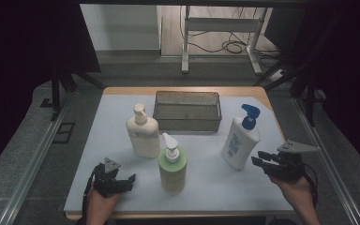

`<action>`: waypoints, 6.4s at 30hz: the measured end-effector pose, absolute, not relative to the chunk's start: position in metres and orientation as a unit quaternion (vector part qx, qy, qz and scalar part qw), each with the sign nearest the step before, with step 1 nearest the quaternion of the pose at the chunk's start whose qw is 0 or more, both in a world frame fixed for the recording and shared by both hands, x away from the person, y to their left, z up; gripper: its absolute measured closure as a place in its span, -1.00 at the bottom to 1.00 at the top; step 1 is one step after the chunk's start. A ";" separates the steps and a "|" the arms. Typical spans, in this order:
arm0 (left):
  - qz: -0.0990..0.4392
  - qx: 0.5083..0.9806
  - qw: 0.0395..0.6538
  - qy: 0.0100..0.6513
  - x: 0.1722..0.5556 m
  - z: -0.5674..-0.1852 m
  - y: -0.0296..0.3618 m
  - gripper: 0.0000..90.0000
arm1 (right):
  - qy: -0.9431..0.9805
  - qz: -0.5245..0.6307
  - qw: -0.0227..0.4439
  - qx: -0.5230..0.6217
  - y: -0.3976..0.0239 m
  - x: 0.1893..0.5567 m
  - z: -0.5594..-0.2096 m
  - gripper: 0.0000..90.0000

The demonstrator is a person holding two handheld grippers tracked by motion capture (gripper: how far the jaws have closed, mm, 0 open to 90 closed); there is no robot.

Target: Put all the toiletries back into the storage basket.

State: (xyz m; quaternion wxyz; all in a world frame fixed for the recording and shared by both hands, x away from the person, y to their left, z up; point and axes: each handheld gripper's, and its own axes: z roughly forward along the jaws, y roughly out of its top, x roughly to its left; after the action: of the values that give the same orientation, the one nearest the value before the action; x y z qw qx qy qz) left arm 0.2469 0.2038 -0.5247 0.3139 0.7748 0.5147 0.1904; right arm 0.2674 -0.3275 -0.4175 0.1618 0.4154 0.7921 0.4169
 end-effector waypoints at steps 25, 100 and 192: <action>0.190 0.775 0.314 0.515 0.247 -0.525 0.204 -0.77 | 0.780 0.421 0.196 0.420 -0.294 0.302 -0.401 -0.56; 0.190 0.775 0.314 0.515 0.247 -0.525 0.204 -0.77 | 0.806 0.422 0.201 0.362 -0.239 0.333 -0.340 -0.15; 0.190 0.775 0.314 0.515 0.247 -0.525 0.204 -0.77 | 0.787 0.433 0.238 0.370 -0.089 0.469 -0.329 -0.14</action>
State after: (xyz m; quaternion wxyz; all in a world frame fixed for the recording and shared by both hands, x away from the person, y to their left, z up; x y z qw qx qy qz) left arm 0.2472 0.2039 -0.5247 0.3142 0.7748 0.5148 0.1895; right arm 0.4686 -0.0893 -0.3295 0.2381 0.3695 0.7867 0.4334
